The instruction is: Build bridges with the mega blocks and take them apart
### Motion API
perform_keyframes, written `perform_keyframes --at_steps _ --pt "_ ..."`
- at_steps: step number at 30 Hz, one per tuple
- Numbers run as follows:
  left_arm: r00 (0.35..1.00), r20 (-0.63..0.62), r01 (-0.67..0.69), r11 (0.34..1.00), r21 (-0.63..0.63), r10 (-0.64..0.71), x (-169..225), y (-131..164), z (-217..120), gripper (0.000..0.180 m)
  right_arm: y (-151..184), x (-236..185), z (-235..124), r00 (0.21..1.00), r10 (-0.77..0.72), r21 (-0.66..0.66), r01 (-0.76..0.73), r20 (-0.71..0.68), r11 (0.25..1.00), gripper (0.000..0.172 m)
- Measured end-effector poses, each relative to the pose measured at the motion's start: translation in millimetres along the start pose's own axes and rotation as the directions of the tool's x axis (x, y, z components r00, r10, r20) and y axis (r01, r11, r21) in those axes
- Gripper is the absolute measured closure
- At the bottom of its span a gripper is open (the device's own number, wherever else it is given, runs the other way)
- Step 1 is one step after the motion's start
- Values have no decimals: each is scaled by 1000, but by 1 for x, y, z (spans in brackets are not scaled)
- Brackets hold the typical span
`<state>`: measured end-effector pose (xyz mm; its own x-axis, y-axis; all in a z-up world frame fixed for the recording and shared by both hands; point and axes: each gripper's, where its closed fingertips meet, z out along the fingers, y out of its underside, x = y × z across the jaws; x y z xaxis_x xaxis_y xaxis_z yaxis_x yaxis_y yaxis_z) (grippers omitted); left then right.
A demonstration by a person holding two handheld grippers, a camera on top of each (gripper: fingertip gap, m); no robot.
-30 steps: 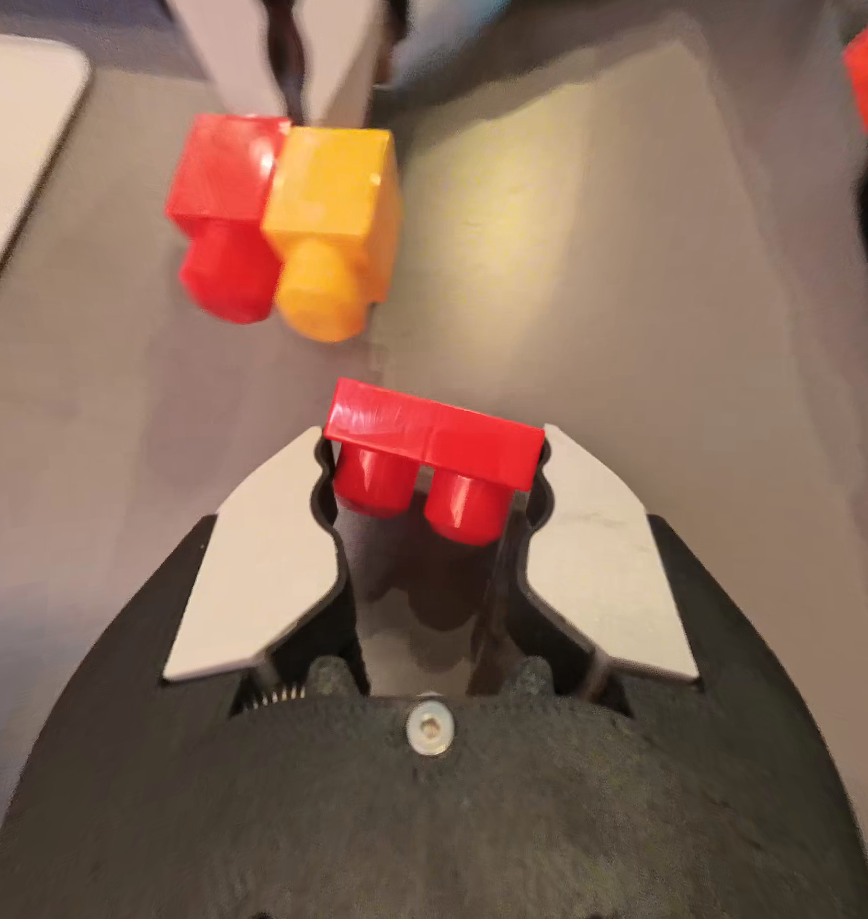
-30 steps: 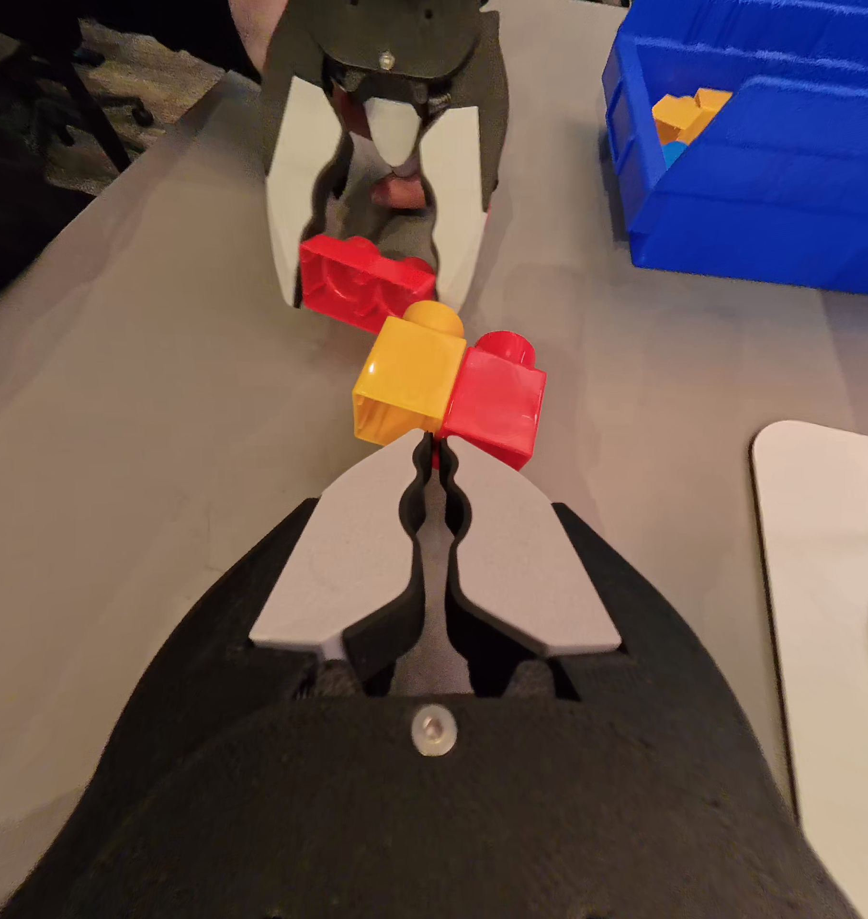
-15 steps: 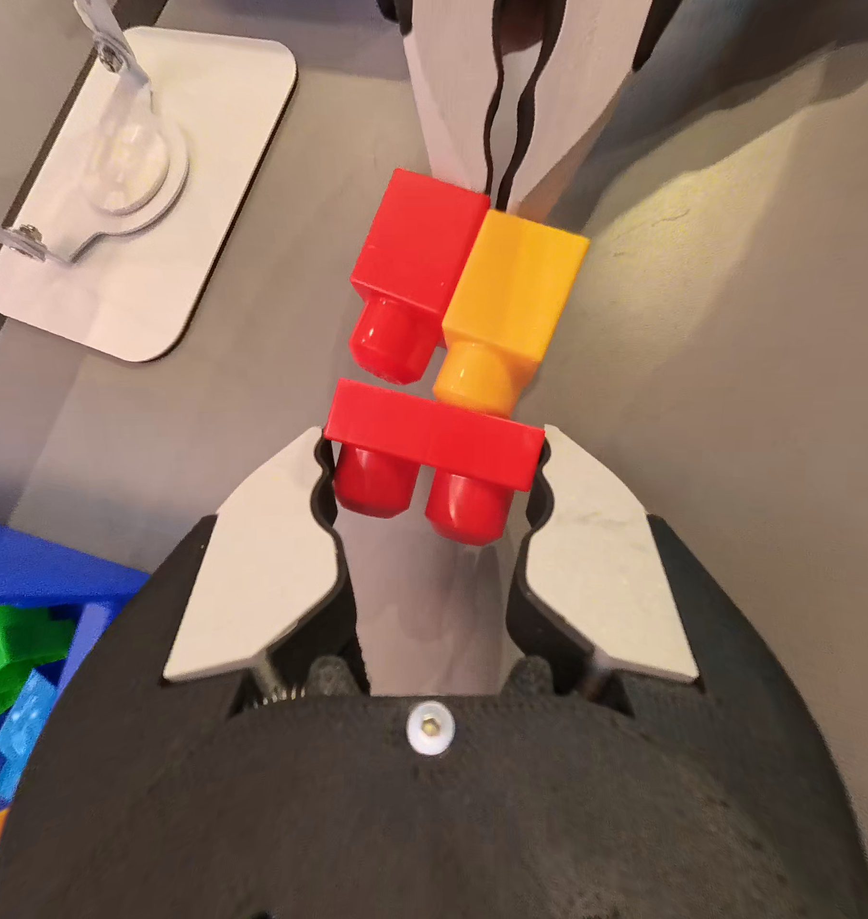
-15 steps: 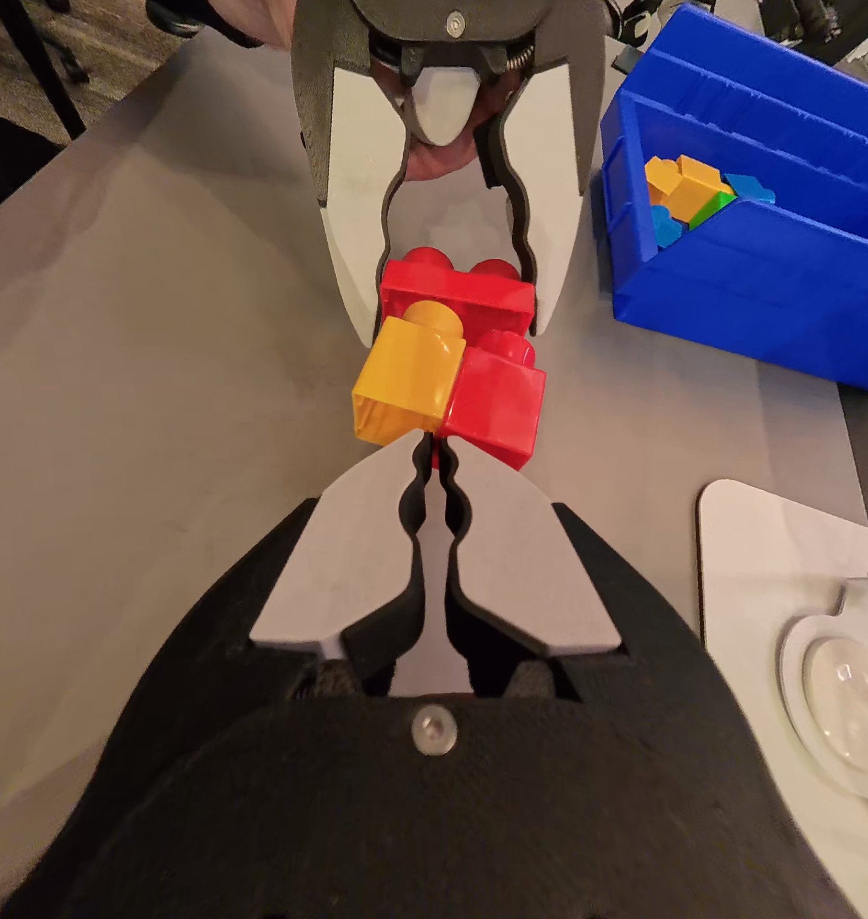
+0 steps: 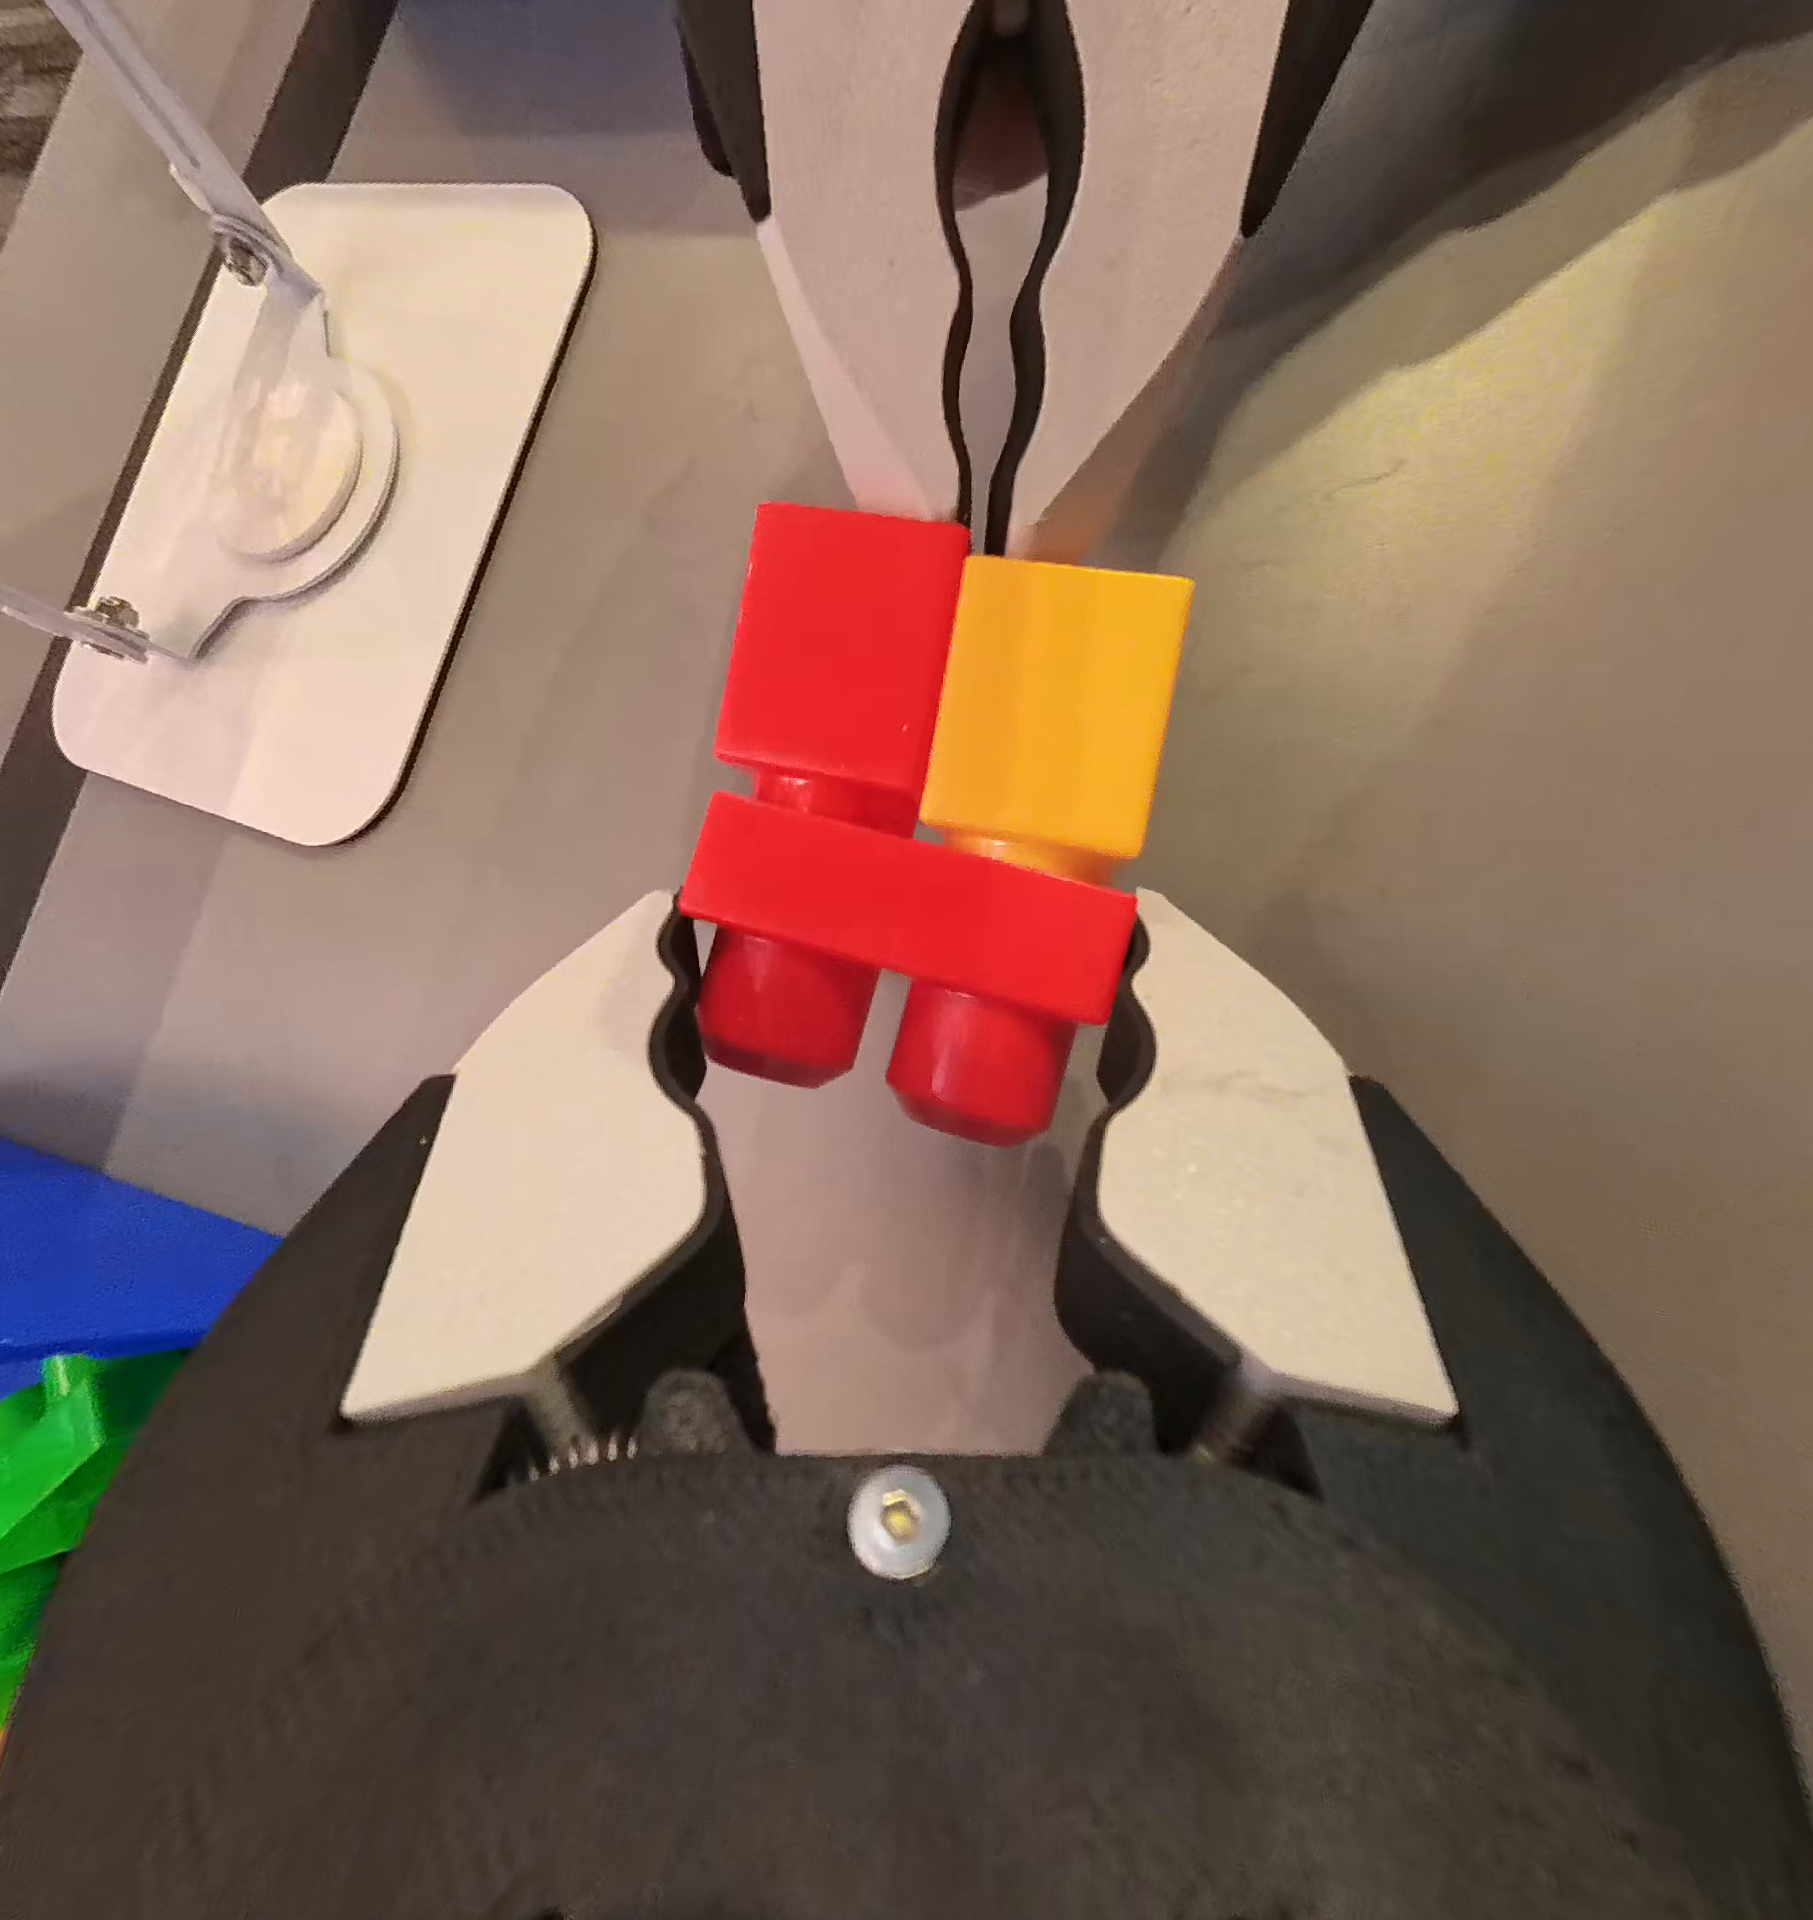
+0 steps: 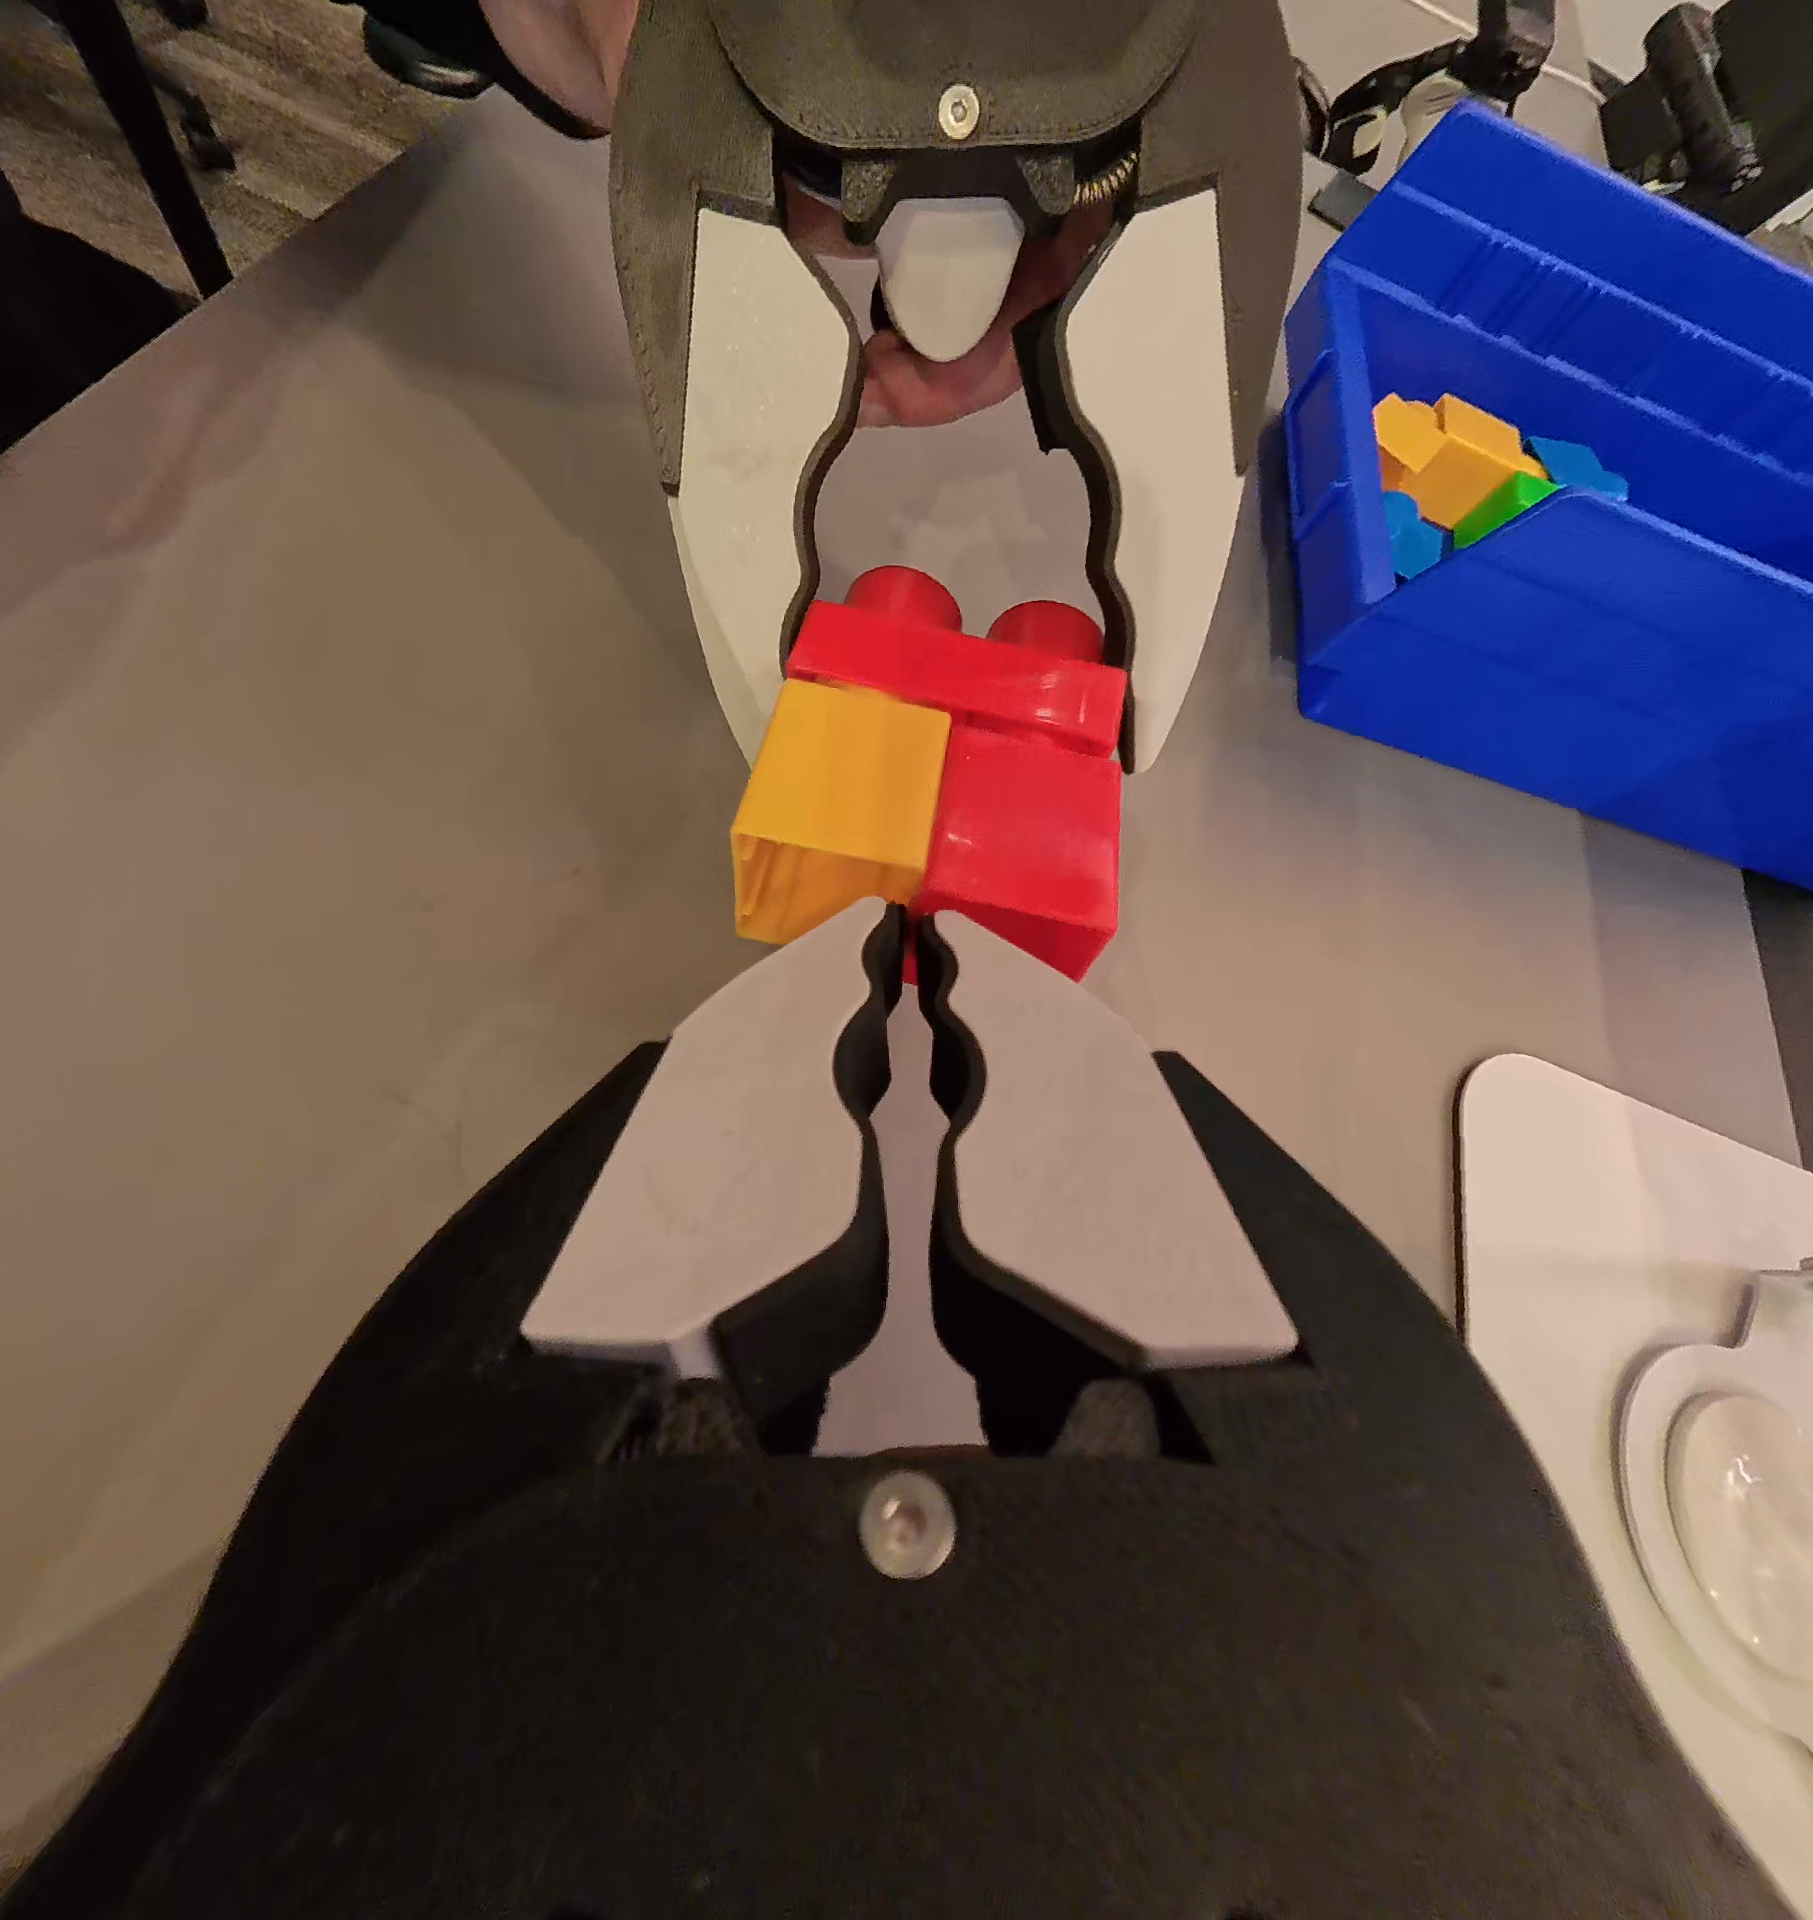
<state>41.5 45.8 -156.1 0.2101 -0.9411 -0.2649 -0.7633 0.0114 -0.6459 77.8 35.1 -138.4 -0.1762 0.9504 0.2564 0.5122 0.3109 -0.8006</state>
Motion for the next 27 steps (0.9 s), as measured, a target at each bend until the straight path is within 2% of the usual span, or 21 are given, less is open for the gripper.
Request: perform_keyframes --at_steps 9,20,27 --pt "995 12 95 991 98 -96 -3 -10 -6 106 -8 6 -2 996 -36 49 40 -82 998 169" --pt "994 58 87 987 132 -95 -5 -18 -10 107 -14 11 -5 989 -55 70 65 -139 995 170" --pt "989 117 67 985 158 -86 -9 -26 -13 107 -17 15 -7 987 -17 103 34 -158 994 170"
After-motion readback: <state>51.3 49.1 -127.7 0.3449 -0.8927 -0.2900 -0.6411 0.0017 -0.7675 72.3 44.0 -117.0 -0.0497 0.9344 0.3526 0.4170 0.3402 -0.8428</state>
